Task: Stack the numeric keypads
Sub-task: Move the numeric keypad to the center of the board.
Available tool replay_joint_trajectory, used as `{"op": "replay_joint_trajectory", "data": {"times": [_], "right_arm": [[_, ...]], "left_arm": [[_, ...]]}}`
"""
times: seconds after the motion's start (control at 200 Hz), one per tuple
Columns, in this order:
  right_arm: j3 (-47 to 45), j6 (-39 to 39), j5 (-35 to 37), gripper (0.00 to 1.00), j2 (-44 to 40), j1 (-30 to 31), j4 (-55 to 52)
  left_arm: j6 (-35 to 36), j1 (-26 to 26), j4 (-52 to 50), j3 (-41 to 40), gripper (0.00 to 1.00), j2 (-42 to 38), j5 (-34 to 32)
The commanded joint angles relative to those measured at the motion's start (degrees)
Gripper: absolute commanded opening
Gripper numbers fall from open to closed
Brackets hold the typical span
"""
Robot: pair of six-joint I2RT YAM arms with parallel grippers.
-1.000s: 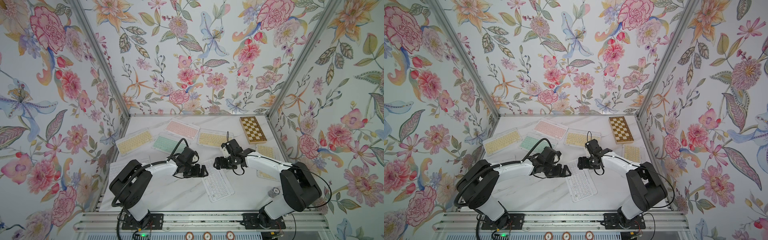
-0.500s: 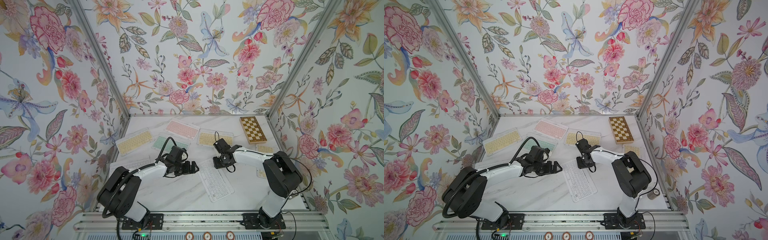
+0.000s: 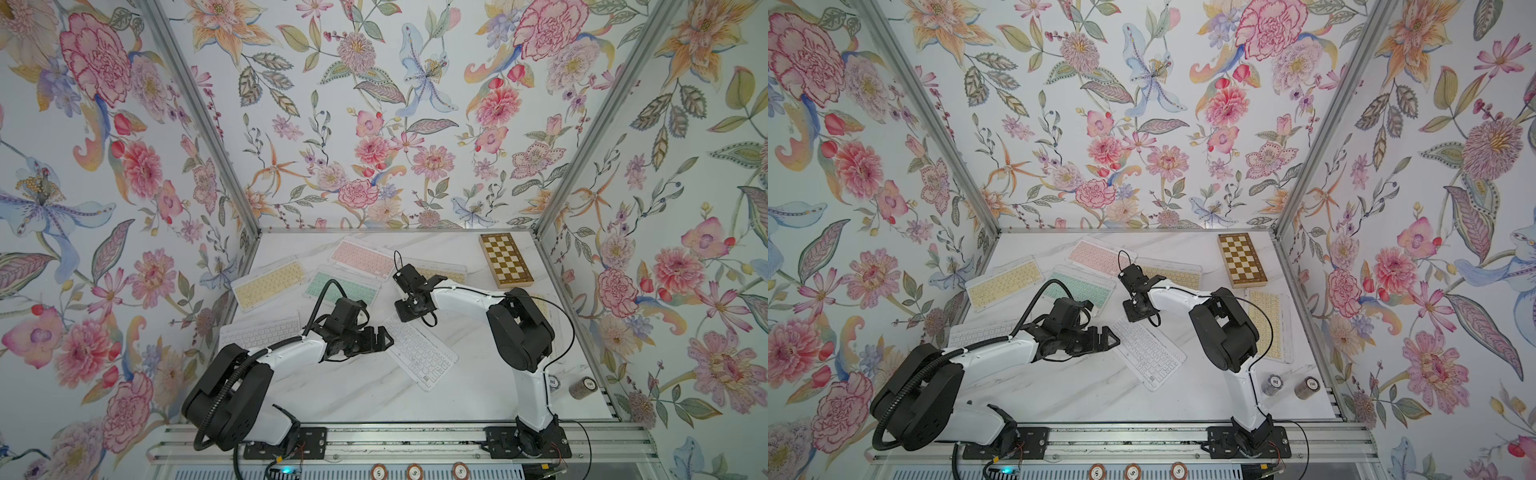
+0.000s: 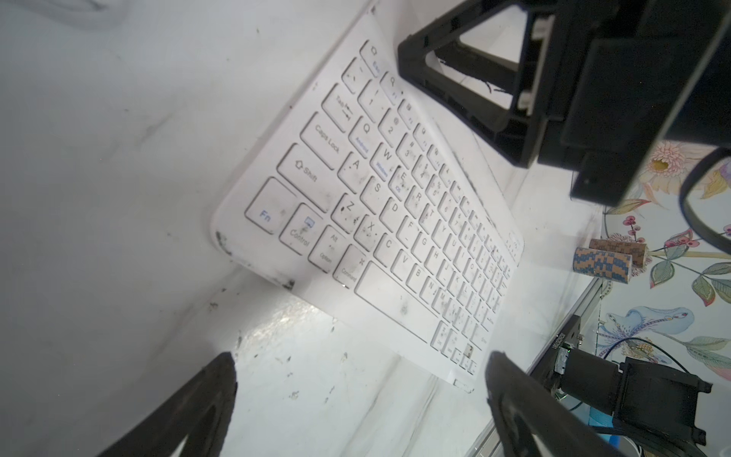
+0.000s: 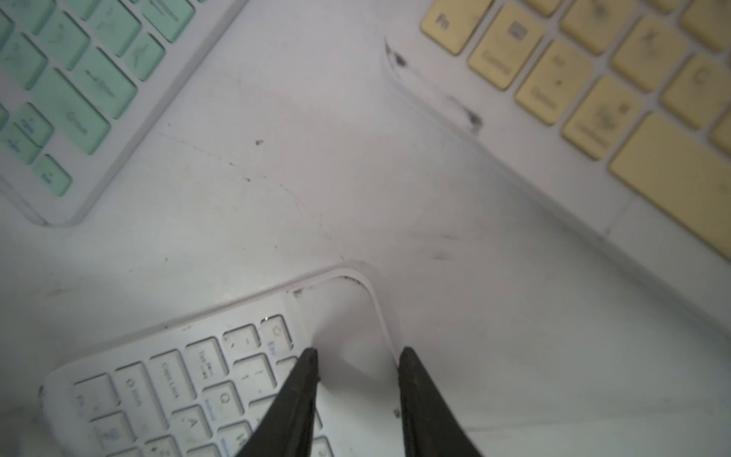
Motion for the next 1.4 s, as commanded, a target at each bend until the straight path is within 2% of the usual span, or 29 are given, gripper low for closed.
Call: {"op": "replay_joint_trajectory", "data": {"times": [0.0, 0.14, 0.28, 0.295, 0.55, 0.676, 0.801, 0.891, 0.996, 1.266, 1.291, 1.396], "right_arm": [[-1.9, 0.5, -0.4, 0.46, -3.8, -0.6, -4.8], [-9.9, 5.3, -2.5, 0.65, -13.7, -2.9, -4.7], [-20.0, 11.2, -4.0, 0.98, -23.9, -4.4, -4.4], [-21.4, 11.9, -4.0, 1.00, -25.0, -6.1, -4.4], [-39.2, 24.6, -9.8, 0.99, -41.6, -10.3, -4.1], [-44.6, 29.9, -12.9, 0.99, -44.8, -9.5, -1.7], [-47.3, 34.8, -15.8, 0.99, -42.4, -6.3, 3.7], [-46.7, 37.1, -16.0, 0.99, -39.1, -2.6, 6.5], [-45.3, 38.3, -15.0, 0.99, -35.4, -1.1, 8.7], [-40.0, 35.4, -13.4, 0.99, -29.0, -4.5, 12.4], [-39.4, 34.9, -13.4, 0.99, -28.5, -6.7, 12.8], [-37.4, 33.2, -14.4, 0.99, -25.9, -9.3, 14.6]], "left_arm": [[3.3, 1.4, -4.4, 2.2, 1.00, -2.3, -3.2], [9.5, 1.4, -11.4, 8.4, 0.99, -1.1, -11.8], [11.6, 1.4, -10.4, 12.4, 0.99, 1.8, -14.7], [11.7, 1.4, -10.2, 12.6, 0.99, 2.1, -14.7], [14.1, 1.4, -6.9, 16.8, 0.99, 7.4, -14.4], [15.0, 1.4, -6.0, 16.9, 0.99, 10.6, -14.2], [14.3, 1.4, -3.9, 15.6, 0.99, 12.2, -11.8], [13.9, 1.4, -2.5, 14.4, 0.99, 12.6, -10.9], [13.8, 1.4, -1.4, 13.1, 0.99, 13.0, -10.4], [11.8, 1.4, 2.0, 10.1, 0.99, 13.8, -7.6], [11.8, 1.3, 2.2, 9.8, 0.99, 13.7, -7.6], [11.6, 1.3, 2.2, 9.3, 0.99, 14.0, -8.0]]}}
